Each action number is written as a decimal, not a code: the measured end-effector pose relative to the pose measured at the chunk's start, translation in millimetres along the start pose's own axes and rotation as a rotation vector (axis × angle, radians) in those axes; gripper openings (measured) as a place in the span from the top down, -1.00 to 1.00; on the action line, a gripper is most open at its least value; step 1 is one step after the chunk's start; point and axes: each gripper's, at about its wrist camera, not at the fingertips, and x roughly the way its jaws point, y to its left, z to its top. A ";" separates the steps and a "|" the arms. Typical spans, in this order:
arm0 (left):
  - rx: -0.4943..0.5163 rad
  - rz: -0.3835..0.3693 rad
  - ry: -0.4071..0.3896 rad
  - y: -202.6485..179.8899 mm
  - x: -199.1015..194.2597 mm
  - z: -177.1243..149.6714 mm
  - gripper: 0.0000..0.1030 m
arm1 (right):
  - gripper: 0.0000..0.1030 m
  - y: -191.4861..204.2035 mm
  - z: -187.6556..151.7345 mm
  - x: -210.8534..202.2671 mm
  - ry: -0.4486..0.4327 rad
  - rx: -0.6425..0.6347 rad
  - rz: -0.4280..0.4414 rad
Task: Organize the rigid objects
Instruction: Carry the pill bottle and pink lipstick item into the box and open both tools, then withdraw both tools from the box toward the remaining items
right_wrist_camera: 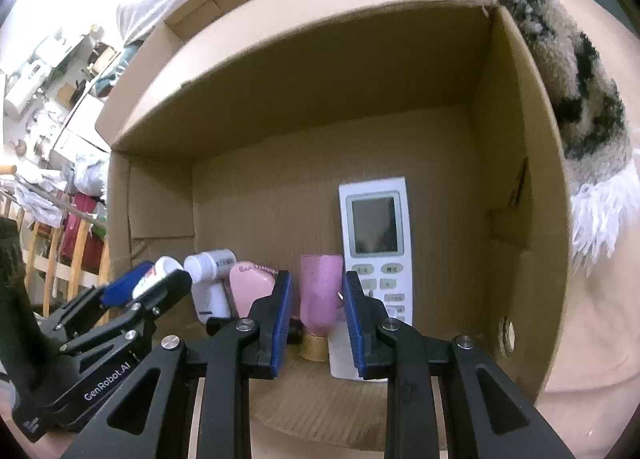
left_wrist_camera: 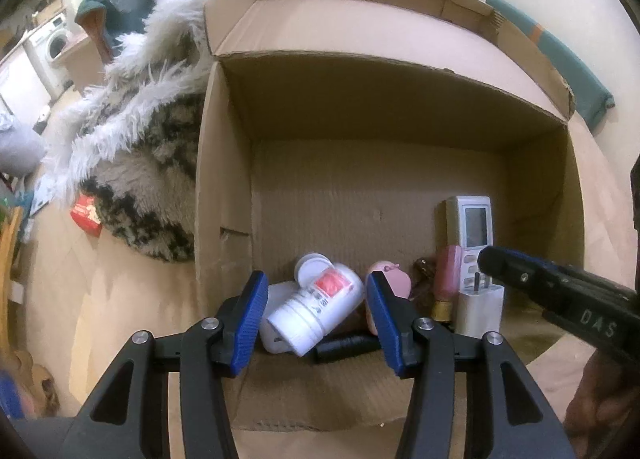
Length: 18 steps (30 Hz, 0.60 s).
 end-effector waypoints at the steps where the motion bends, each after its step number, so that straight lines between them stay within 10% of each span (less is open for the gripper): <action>1: 0.000 -0.001 -0.004 0.2 -1.7 -0.1 -0.05 | 0.46 -0.3 0.3 -2.6 -0.010 0.005 0.001; 5: 0.003 -0.034 -0.006 0.2 -8.8 -1.2 -0.24 | 0.44 -1.3 0.4 -8.1 -0.035 0.014 0.001; 10: -0.002 -0.042 -0.013 0.5 -17.2 -1.8 -0.28 | -0.19 -1.2 2.1 -15.3 -0.068 0.011 0.011; 18: -0.012 -0.057 -0.020 4.3 -32.7 -3.5 -0.28 | -0.24 -9.0 0.4 -28.5 -0.096 0.062 -0.007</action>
